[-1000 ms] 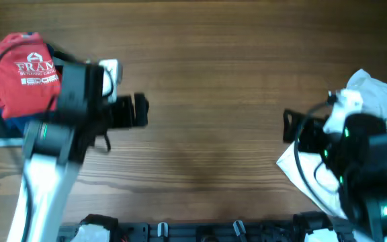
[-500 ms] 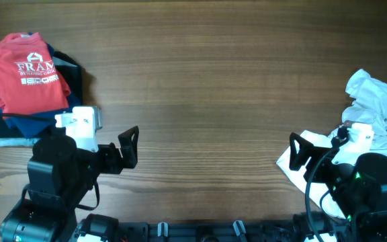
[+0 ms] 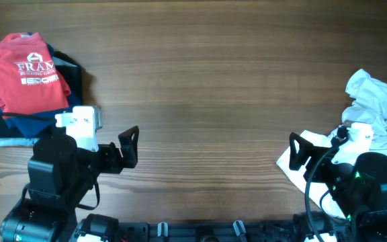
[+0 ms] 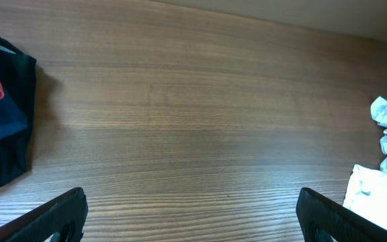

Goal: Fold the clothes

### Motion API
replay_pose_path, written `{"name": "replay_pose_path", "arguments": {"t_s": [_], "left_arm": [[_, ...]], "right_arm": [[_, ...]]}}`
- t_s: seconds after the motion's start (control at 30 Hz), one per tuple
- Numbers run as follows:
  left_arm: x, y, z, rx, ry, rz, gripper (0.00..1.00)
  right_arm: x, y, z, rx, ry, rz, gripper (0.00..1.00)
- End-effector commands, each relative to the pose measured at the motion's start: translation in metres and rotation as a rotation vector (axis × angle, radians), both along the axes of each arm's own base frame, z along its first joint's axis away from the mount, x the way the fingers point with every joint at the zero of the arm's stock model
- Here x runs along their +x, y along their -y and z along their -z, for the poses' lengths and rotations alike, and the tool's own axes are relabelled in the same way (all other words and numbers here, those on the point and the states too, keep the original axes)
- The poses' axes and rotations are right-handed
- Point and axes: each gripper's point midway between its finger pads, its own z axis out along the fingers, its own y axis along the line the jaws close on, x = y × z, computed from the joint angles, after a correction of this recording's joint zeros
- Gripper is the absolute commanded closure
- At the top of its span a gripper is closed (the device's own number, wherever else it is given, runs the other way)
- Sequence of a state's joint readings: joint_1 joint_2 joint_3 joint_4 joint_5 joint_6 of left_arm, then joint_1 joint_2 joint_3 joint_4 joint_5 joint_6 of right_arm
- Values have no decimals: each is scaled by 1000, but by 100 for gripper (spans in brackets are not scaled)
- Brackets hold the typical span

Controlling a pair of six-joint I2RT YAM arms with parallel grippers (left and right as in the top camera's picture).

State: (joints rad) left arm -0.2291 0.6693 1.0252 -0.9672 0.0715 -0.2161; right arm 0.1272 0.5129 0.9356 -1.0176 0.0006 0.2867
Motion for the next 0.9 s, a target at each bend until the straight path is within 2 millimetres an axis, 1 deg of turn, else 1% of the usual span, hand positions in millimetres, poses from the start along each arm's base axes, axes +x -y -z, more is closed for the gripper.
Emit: {"name": "replay_pose_path", "arguments": {"t_s": [0.0,0.1,0.17,0.23,0.33,0.37,0.5,0.57,0.6,0.77,0.8,0.83,0.87], "left_arm": [[1,-2,1,3,0,-15,0],[1,-2,1,3,0,-15,0],[1,-2,1,3,0,-15,0],[1,-2,1,3,0,-15,0],[1,-2,1,3,0,-15,0],[1,-2,1,3,0,-15,0],[1,-2,1,3,0,-15,0],[1,-2,1,3,0,-15,0],[1,-2,1,3,0,-15,0],[1,-2,1,3,0,-15,0],[1,-2,1,3,0,-15,0],[1,-2,1,3,0,-15,0],[1,-2,1,3,0,-15,0]], "right_arm": [[-5,3,-2,-64,37,-31,0],[-5,3,-12,-106,152,-58,0],[-4,2,-11,-115,230,-63,0],[1,1,-4,-102,322,-63,0],[6,-4,6,-82,414,-81,0],[11,-7,12,-72,472,-90,0],[23,-8,13,-65,607,-81,0],[29,-8,17,-64,633,-77,0],[35,-8,20,-62,675,-74,0],[44,-9,22,-108,815,-78,0],[45,-11,25,-124,828,-89,0],[47,-16,33,-152,837,-124,0],[48,-21,45,-180,798,-164,0]]}}
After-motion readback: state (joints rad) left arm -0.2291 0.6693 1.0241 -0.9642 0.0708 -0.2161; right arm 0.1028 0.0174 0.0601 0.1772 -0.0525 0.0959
